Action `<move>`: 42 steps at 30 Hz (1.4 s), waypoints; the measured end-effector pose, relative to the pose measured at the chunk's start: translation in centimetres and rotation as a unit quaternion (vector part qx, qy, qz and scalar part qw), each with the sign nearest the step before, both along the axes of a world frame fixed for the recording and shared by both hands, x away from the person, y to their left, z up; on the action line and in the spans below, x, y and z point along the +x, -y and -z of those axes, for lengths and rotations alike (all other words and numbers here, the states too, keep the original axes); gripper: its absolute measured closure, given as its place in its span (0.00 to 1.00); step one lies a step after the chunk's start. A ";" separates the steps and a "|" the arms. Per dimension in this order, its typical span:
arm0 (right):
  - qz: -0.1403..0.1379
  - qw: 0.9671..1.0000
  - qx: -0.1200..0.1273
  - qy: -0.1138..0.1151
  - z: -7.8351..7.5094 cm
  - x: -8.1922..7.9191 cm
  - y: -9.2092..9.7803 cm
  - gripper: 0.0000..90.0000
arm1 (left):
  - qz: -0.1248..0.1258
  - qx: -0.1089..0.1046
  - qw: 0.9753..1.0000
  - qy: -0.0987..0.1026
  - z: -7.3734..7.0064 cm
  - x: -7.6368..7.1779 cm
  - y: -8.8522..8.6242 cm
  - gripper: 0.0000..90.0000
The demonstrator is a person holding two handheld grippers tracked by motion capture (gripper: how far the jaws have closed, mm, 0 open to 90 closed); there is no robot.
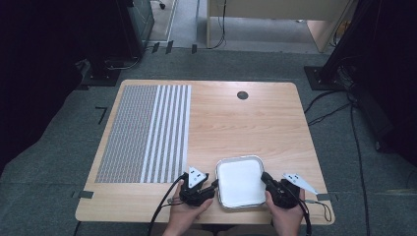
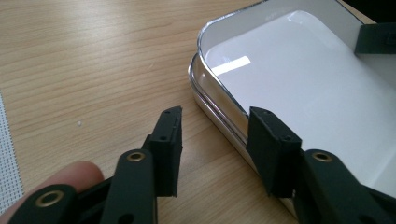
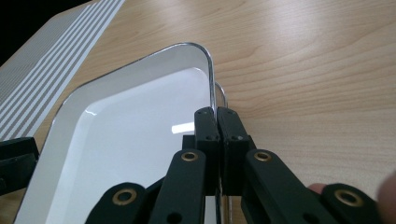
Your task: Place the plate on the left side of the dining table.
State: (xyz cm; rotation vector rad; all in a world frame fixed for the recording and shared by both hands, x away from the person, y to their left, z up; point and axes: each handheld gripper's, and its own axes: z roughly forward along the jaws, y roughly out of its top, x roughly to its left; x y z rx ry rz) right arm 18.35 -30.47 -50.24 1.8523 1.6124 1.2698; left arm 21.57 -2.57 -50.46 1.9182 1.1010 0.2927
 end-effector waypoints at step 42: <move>0.050 0.999 0.017 -0.013 -0.8 -1.5 -2.8 0.99 | -0.019 -0.028 0.998 -0.056 -1.2 -0.3 0.3 0.85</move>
